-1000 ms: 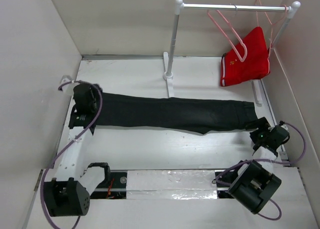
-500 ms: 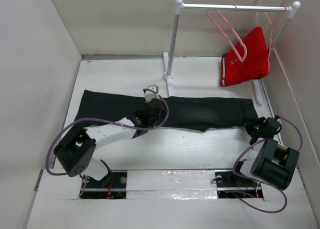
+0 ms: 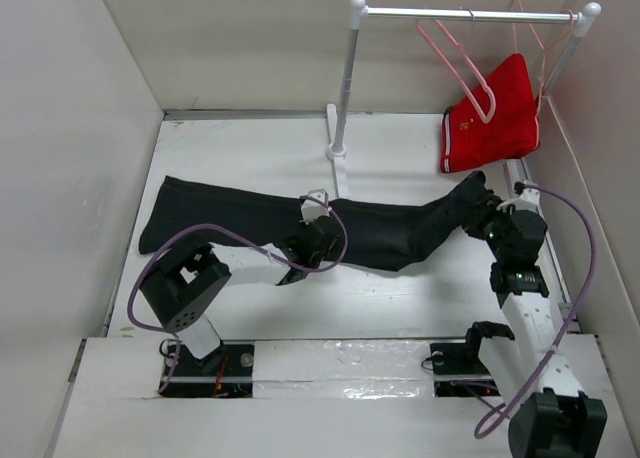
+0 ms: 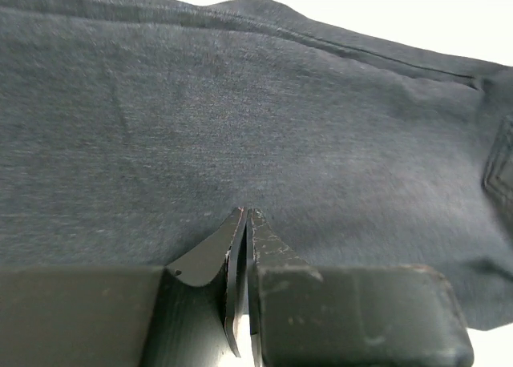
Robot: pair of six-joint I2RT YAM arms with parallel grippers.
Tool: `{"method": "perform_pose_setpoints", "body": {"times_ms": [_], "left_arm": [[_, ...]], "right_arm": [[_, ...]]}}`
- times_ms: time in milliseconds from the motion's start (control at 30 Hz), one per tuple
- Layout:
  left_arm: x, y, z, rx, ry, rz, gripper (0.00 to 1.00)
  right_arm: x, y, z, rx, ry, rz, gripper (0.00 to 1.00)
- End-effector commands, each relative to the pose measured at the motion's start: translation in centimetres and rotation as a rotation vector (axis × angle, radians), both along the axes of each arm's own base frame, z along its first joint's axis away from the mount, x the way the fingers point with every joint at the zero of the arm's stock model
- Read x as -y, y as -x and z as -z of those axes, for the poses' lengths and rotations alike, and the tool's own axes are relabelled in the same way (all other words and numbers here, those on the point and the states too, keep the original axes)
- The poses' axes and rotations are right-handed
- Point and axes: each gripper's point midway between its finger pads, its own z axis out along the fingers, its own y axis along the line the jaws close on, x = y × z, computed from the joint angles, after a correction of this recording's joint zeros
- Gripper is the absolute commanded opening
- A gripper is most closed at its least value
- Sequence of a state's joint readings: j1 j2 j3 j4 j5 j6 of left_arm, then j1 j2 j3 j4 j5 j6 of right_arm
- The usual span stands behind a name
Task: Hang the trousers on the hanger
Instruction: Fold the trousers at the center of the board.
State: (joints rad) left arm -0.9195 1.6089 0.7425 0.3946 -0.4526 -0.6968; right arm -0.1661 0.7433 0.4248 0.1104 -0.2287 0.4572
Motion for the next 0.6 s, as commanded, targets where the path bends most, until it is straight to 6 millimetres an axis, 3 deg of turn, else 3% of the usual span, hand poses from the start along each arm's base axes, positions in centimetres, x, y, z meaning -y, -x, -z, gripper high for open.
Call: {"method": "perform_pose_setpoints", "body": {"times_ms": [0, 100, 133, 300, 433, 567], "left_arm": [[-0.2, 0.2, 0.9, -0.002, 0.012, -0.015, 0.00], [-0.6, 1.6, 2.6, -0.035, -0.006, -0.003, 0.00], [-0.8, 2.1, 3.1, -0.047, -0.008, -0.002, 0.00], [-1.7, 4.9, 5.4, -0.097, -0.022, 0.009, 0.00], [-1.1, 6.9, 6.6, -0.111, -0.054, 0.033, 0.00], [0.9, 8.1, 7.5, -0.137, -0.062, 0.076, 0.00]], "right_arm": [[-4.5, 1.9, -1.6, -0.020, 0.087, -0.213, 0.00], [-7.5, 3.2, -4.7, 0.036, 0.112, -0.309, 0.00], [-8.5, 3.4, -6.6, 0.078, 0.110, -0.344, 0.00], [-14.8, 4.7, -10.0, 0.130, 0.063, -0.554, 0.00], [-17.9, 4.8, -13.4, 0.220, 0.017, -0.596, 0.00], [-18.8, 3.9, -17.7, 0.308, 0.000, -0.595, 0.00]]}}
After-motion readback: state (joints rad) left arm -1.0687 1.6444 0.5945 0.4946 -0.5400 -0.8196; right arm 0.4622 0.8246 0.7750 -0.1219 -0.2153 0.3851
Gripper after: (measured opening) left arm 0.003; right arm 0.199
